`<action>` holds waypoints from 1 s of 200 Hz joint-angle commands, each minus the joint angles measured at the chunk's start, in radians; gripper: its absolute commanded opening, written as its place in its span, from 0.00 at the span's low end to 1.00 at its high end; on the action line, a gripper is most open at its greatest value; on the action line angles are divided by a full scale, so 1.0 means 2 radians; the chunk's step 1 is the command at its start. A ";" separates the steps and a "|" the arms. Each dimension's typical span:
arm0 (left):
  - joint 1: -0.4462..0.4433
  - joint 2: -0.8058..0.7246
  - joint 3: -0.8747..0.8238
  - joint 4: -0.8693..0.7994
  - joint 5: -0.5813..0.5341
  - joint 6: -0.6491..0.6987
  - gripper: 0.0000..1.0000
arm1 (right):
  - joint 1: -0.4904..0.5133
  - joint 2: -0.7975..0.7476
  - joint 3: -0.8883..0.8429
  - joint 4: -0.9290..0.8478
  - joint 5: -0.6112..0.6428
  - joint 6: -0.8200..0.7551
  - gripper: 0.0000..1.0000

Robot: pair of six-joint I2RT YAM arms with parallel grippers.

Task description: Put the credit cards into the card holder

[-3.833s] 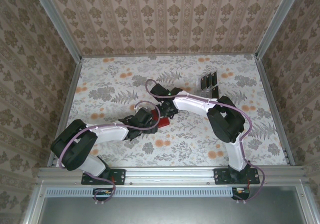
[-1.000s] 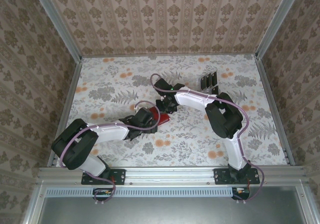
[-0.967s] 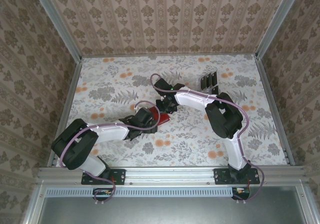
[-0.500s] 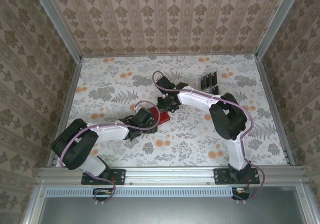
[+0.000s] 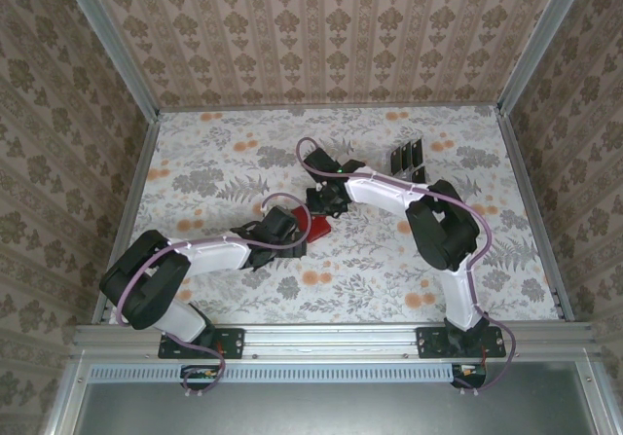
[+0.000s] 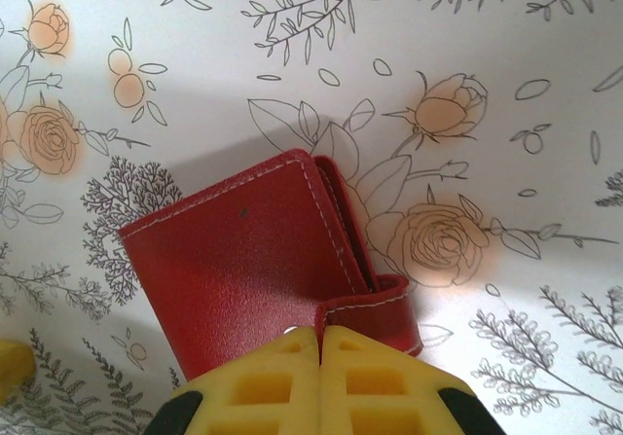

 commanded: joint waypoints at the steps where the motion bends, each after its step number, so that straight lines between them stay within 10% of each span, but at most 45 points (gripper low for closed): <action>1: 0.023 0.075 -0.031 0.040 0.094 -0.008 0.98 | 0.002 0.021 0.019 -0.008 -0.006 -0.008 0.00; 200: 0.042 0.059 -0.057 0.063 0.095 -0.044 0.98 | 0.049 0.027 -0.020 -0.024 0.056 -0.044 0.00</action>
